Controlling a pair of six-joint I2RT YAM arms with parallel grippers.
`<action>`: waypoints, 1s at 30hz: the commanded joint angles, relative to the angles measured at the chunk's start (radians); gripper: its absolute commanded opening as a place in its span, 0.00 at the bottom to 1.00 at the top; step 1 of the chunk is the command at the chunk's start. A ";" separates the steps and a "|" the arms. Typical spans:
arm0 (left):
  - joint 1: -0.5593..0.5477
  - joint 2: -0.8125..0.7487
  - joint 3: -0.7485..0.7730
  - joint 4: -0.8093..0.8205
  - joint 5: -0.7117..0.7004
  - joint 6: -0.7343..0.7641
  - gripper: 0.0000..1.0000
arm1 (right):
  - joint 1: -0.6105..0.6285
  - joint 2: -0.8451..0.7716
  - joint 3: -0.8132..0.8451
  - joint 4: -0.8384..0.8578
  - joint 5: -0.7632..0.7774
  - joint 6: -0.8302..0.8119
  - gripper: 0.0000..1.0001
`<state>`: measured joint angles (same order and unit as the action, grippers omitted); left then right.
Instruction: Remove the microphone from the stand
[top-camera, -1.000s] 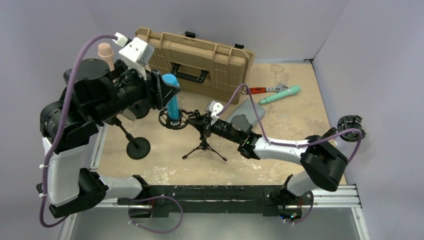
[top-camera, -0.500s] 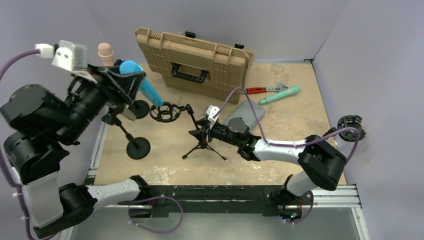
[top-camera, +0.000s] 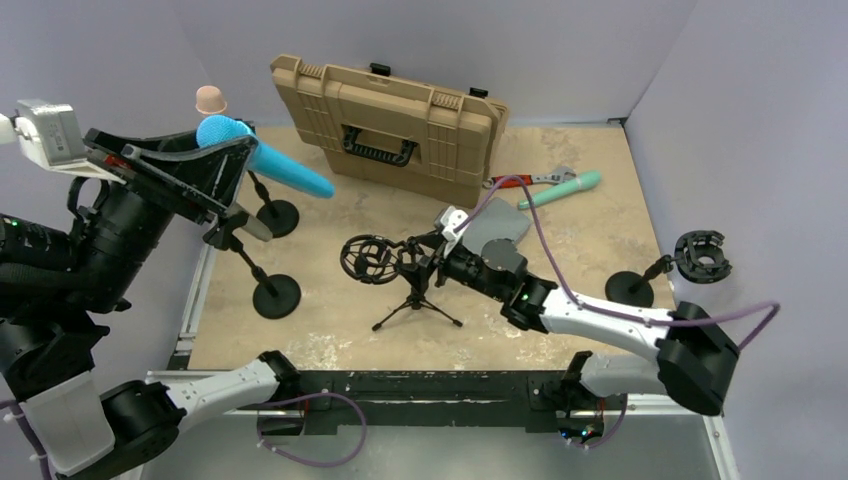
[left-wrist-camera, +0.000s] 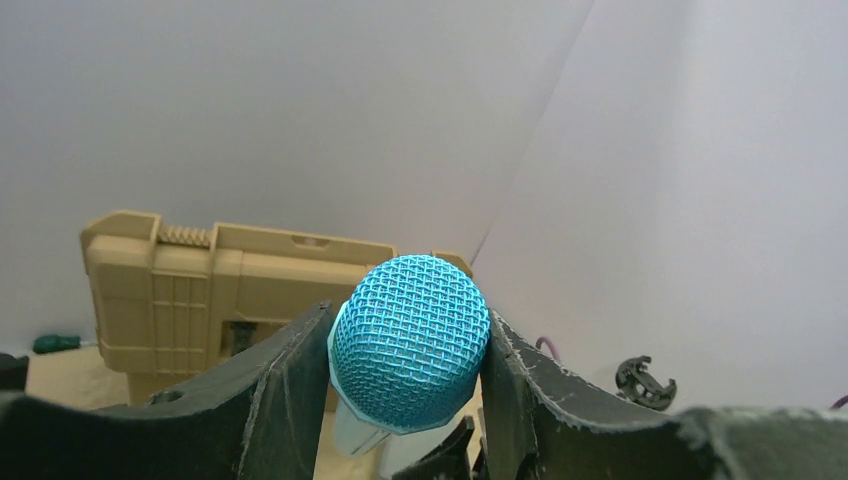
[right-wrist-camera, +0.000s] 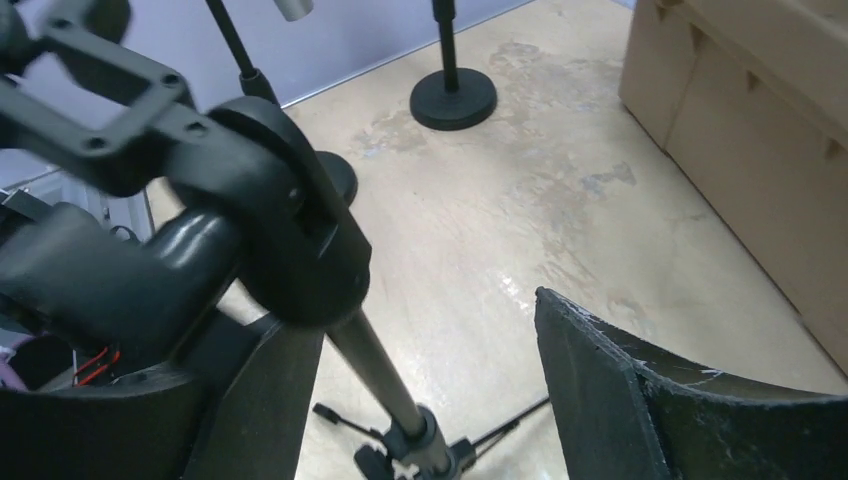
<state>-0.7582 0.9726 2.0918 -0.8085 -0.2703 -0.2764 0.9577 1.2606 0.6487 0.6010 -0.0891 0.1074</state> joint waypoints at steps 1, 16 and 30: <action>0.005 -0.042 -0.093 0.000 0.043 -0.115 0.00 | 0.006 -0.171 -0.018 -0.214 0.122 0.050 0.75; 0.006 0.002 -0.152 0.055 0.328 -0.338 0.00 | 0.006 -0.471 0.303 -0.670 0.116 0.157 0.77; 0.014 0.147 -0.145 -0.028 0.655 -0.454 0.00 | 0.006 -0.191 0.740 -0.714 -0.504 0.192 0.72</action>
<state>-0.7517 1.1412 1.9667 -0.9001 0.2604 -0.6731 0.9604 1.0161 1.3586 -0.1062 -0.4042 0.2653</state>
